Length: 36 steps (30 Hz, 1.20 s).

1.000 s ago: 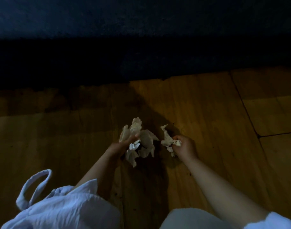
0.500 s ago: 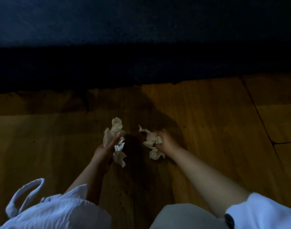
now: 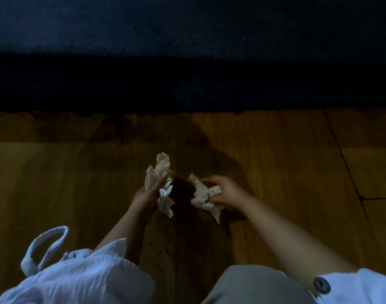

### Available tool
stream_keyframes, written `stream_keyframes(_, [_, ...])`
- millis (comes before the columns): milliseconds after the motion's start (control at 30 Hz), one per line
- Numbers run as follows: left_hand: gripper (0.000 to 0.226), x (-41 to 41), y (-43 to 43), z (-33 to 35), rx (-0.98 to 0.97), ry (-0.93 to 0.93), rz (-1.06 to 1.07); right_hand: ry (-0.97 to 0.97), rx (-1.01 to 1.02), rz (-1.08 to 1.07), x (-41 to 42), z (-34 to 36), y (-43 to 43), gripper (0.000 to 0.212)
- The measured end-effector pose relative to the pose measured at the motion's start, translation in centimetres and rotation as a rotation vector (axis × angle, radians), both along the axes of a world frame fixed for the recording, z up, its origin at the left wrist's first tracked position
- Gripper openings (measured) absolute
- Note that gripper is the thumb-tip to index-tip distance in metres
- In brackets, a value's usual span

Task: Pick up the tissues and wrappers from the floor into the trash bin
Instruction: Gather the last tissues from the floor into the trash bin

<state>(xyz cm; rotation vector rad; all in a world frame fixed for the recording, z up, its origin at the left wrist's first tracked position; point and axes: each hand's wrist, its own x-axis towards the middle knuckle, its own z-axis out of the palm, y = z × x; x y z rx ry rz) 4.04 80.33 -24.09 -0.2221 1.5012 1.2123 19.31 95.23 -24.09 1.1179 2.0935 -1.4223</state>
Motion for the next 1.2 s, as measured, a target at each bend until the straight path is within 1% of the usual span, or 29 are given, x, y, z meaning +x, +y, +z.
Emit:
stream_keyframes(33, [0.061, 0.0, 0.2, 0.0, 0.006, -0.001, 0.005, -0.017, 0.021, 0.046, 0.0, -0.5, -0.7, 0.056])
stream_keyframes(67, [0.063, 0.1, 0.4, -0.1, 0.013, 0.007, 0.01, -0.03, 0.143, 0.192, 0.1, -1.0, -1.2, 0.055])
stream_keyframes(100, [0.068, 0.1, 0.6, -0.3, 0.019, 0.016, 0.011, -0.048, 0.189, 0.233, 0.3, -1.7, -1.5, 0.056])
stream_keyframes(133, [0.072, 0.1, 0.7, -0.4, 0.017, 0.027, 0.003, -0.04, 0.17, 0.272, 0.6, -2.1, -1.6, 0.059])
stream_keyframes(167, [0.073, 0.0, 0.9, -0.7, 0.005, 0.038, -0.011, -0.087, 0.13, 0.261, 0.8, -2.4, -1.5, 0.063])
stream_keyframes(200, [0.071, 0.0, 1.0, -1.0, -0.006, 0.047, -0.02, -0.109, 0.18, 0.285, 1.0, -2.9, -1.4, 0.068])
stream_keyframes(267, [0.068, 0.1, 1.0, -1.4, -0.016, 0.061, -0.026, -0.124, 0.173, 0.305, 1.2, -2.4, -1.3, 0.073])
stream_keyframes(400, [0.089, 0.3, 0.7, -1.5, -0.025, 0.06, -0.043, -0.124, 0.27, 0.327, 1.0, -2.5, -2.2, 0.081])
stream_keyframes(467, [0.084, 0.3, 0.6, -1.4, -0.037, 0.067, -0.029, -0.136, 0.33, 0.339, 0.9, -2.8, -2.9, 0.076])
stream_keyframes(600, [0.079, 0.2, 0.8, -1.3, -0.014, 0.061, -0.011, -0.151, 0.399, 0.272, 0.6, -2.7, -3.9, 0.06])
stream_keyframes(667, [0.087, 0.0, 0.8, -1.1, 0.002, 0.05, 0.002, -0.149, 0.397, 0.25, 0.5, -2.8, -4.2, 0.05])
stream_keyframes(733, [0.09, -0.1, 0.8, -1.1, -0.01, 0.053, 0.004, -0.131, 0.361, 0.22, 0.6, -2.9, -4.1, 0.048])
stream_keyframes(800, [0.087, -0.1, 0.7, -1.2, -0.022, 0.06, 0.008, -0.1, 0.308, 0.171, 0.6, -3.0, -3.7, 0.048])
stream_keyframes(833, [0.089, -0.2, 0.7, -1.3, -0.02, 0.053, 0.013, -0.087, 0.271, 0.119, 0.6, -3.1, -3.4, 0.049])
stream_keyframes(900, [0.091, -0.4, 1.0, -1.4, -0.019, 0.046, 0.024, -0.068, 0.101, -0.08, 0.5, -2.9, -3.0, 0.053])
stream_keyframes(967, [0.094, -0.5, 1.2, -1.3, -0.024, 0.048, 0.04, 0.007, -0.096, -0.334, 0.5, -2.8, -2.6, 0.054])
stream_keyframes(1000, [0.094, -0.4, 1.3, -1.3, -0.044, 0.044, 0.052, 0.044, -0.13, -0.441, 0.5, -2.3, -2.5, 0.052])
stream_keyframes(1067, [0.087, 0.4, 1.5, -0.1, -0.093, 0.048, 0.082, 0.113, -0.121, -0.573, 0.6, -0.2, -2.2, 0.045])
stream_keyframes(1133, [0.086, 1.6, 1.2, 1.9, -0.138, 0.043, 0.064, 0.118, -0.076, -0.645, 1.0, 2.4, -2.3, 0.046])
stream_keyframes(1200, [0.074, 2.7, 0.7, 4.6, -0.133, 0.048, 0.047, 0.129, -0.076, -0.709, 1.1, 5.5, -2.7, 0.047])
